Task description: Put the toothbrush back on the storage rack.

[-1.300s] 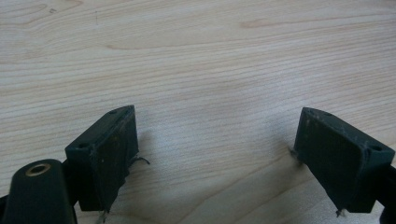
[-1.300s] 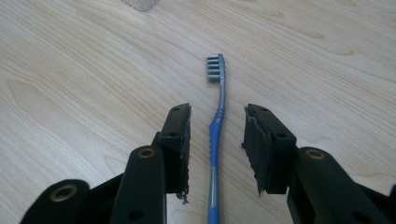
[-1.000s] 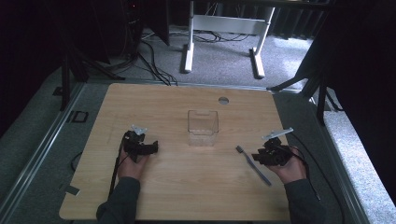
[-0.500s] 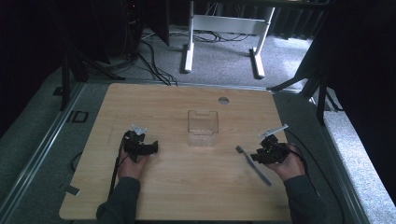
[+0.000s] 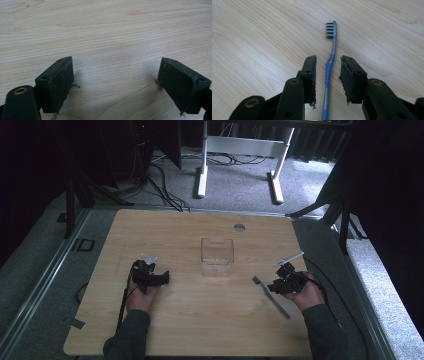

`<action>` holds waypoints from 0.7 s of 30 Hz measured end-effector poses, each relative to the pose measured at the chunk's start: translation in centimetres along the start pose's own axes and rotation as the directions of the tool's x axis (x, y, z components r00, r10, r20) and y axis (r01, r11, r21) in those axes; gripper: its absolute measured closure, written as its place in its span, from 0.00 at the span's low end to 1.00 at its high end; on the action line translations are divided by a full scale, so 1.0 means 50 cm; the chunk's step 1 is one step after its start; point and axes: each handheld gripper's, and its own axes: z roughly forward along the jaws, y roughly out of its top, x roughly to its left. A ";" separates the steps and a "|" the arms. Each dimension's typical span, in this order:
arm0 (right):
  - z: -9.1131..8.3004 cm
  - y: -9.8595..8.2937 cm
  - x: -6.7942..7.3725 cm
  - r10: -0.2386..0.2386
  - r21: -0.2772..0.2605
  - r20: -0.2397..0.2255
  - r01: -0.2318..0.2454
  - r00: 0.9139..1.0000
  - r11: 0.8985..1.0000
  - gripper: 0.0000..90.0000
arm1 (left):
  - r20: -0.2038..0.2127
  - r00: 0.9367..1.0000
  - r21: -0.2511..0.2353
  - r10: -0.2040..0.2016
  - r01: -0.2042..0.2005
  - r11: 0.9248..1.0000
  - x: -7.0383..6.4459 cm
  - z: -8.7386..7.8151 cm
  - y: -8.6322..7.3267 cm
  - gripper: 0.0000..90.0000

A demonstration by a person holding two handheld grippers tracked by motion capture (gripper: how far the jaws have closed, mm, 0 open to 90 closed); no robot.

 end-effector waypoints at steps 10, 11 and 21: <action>0.010 0.008 -0.005 0.010 0.026 -0.005 -0.010 1.000 1.000 0.72 | 0.000 1.000 -0.001 0.000 0.000 1.000 0.000 0.000 0.000 0.16; 0.012 0.009 -0.006 0.009 0.031 -0.007 -0.009 1.000 0.999 0.72 | 0.000 1.000 0.000 0.000 0.000 1.000 0.000 0.000 0.000 0.16; 0.026 0.014 -0.009 0.010 0.071 -0.024 -0.008 1.000 0.997 0.72 | 0.000 1.000 0.000 0.000 0.000 1.000 0.000 0.000 0.000 0.16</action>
